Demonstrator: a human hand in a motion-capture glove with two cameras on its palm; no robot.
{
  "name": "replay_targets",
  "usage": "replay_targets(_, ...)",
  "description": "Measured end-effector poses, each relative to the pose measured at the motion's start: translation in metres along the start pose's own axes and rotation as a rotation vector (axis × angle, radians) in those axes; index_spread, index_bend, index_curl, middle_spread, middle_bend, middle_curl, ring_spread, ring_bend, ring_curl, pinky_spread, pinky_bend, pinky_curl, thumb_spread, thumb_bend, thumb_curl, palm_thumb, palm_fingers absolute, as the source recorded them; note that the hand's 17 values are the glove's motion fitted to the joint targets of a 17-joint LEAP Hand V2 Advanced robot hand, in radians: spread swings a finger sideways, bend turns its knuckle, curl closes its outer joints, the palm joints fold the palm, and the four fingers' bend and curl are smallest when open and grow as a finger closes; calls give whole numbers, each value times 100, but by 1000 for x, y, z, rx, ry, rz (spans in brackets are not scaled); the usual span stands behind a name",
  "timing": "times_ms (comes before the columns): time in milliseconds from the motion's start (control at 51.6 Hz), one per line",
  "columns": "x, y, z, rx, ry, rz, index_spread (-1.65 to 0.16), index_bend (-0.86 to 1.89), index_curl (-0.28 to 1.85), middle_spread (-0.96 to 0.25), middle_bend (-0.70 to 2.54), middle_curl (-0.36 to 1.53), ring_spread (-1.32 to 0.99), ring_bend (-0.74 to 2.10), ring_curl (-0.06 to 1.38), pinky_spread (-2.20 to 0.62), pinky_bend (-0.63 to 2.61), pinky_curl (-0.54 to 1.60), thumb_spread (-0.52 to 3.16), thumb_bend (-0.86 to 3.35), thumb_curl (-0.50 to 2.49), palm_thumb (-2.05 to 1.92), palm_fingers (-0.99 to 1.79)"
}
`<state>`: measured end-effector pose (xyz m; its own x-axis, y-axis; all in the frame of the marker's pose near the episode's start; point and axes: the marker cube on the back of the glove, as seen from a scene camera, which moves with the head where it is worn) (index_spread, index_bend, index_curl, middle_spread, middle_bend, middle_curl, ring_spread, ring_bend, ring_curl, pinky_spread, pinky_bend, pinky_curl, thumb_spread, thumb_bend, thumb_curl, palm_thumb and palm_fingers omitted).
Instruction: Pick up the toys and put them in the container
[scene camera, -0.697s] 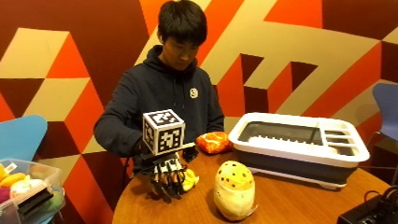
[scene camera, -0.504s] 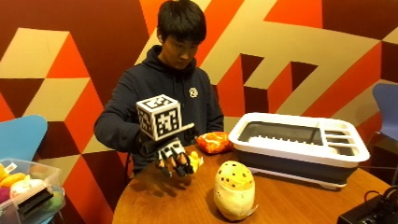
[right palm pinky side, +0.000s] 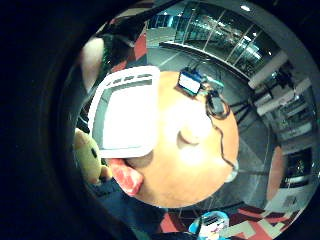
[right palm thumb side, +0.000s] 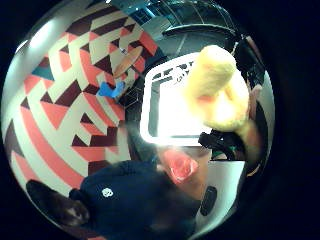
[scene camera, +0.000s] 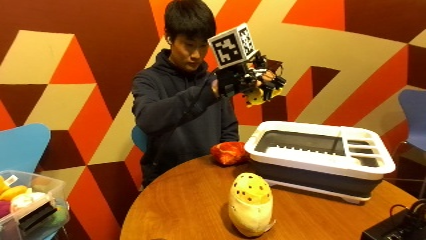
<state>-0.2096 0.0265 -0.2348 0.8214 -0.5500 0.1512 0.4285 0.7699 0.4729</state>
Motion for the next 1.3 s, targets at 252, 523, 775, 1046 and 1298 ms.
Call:
replay_targets(252,-24,-33,69,-53,-18,-10,-12,111,55,-28,69,37,-29,23,7,-8,37,27,93,33,52,61,39)
replay_targets(523,-11,-23,108,-314,-42,7,-15,78,52,-17,38,34,-21,33,15,-4,62,38,113,13,45,34,-7)
replay_targets(775,-14,81,62,-353,75,-82,-16,10,32,-4,26,33,-10,38,18,-2,72,39,121,-1,37,19,-9)
replay_targets(1046,-16,154,130,-467,76,-59,-12,12,26,-4,41,39,-12,66,26,-7,72,37,125,-2,33,13,18)
replay_targets(1298,-28,179,211,-484,226,-118,-11,9,26,-3,39,40,-11,74,29,-6,87,41,122,-2,32,8,14)
